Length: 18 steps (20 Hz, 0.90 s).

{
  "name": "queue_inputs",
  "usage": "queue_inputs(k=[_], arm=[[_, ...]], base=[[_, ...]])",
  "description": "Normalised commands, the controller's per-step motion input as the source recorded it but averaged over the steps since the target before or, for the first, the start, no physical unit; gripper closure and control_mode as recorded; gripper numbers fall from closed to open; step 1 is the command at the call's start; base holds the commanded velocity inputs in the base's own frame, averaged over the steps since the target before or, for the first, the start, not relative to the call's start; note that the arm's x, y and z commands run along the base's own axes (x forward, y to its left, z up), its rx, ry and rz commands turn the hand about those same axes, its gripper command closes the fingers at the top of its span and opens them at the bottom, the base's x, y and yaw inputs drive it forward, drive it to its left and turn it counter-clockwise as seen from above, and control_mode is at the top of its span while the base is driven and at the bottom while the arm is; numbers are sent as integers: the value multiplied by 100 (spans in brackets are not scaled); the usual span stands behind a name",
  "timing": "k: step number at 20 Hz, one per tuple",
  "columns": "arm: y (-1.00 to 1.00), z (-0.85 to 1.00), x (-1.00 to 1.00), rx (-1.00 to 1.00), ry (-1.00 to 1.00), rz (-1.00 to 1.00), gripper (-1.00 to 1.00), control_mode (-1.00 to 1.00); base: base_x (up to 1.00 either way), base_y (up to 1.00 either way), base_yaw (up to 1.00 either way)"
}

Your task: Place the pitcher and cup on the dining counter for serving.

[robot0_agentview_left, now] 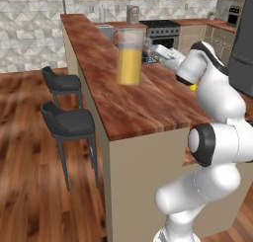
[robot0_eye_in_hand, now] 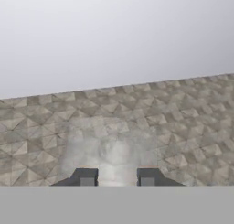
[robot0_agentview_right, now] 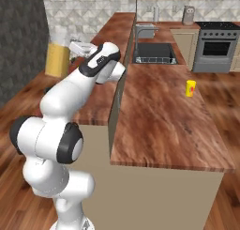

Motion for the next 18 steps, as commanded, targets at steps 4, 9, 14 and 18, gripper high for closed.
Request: queue_inputs(k=[4, 9, 14, 18], arm=[[4, -5, 0, 0, -10, 16, 100, -100], [-9, -18, 9, -11, -23, 3, 100, -100], [-14, -6, 10, -14, -36, 0, 100, -100], [0, -22, 4, -5, -12, 0, 100, -100]], base=[[0, 0, 0], [0, 0, 0], [0, 0, 0], [0, 0, 0]])
